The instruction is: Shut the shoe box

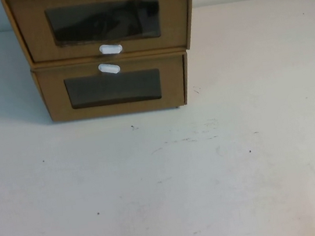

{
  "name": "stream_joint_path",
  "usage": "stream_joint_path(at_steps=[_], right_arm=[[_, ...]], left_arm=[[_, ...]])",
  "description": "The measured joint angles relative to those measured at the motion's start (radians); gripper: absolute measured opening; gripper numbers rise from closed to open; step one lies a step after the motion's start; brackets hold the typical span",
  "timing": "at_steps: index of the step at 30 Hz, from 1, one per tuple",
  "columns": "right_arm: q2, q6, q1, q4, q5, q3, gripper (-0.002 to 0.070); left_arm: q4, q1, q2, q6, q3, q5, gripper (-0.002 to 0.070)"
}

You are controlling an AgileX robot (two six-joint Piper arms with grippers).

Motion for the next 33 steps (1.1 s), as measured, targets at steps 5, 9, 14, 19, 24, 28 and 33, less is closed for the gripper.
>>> stream_joint_path(at_steps=[5,9,14,19,24,28,33], right_arm=[[0.0,0.0,0.0,0.002,0.0,0.0,-0.0013],[0.0,0.0,0.0,0.002,0.0,0.0,-0.0013],[0.0,-0.002,0.0,0.004,0.0,0.0,-0.0013],[0.0,-0.002,0.0,0.004,0.0,0.0,-0.0013],[-0.001,-0.002,0.0,0.004,0.0,0.0,-0.0013],[-0.001,-0.002,0.0,0.004,0.0,0.0,-0.0013],[-0.001,-0.002,0.0,0.004,0.0,0.0,-0.0013]], left_arm=[[0.0,0.0,0.0,0.0,0.0,0.0,-0.0005],[0.0,0.0,0.0,0.0,0.0,0.0,-0.0005],[0.08,0.0,-0.003,-0.011,0.0,-0.026,-0.0005],[0.392,0.0,-0.051,-0.303,0.0,-0.02,-0.0005],[0.685,0.0,-0.056,-0.607,0.0,0.035,-0.0005],[0.827,0.0,-0.056,-0.77,0.0,0.1,-0.0005],[0.849,0.0,-0.056,-0.805,0.0,0.159,-0.0005]])
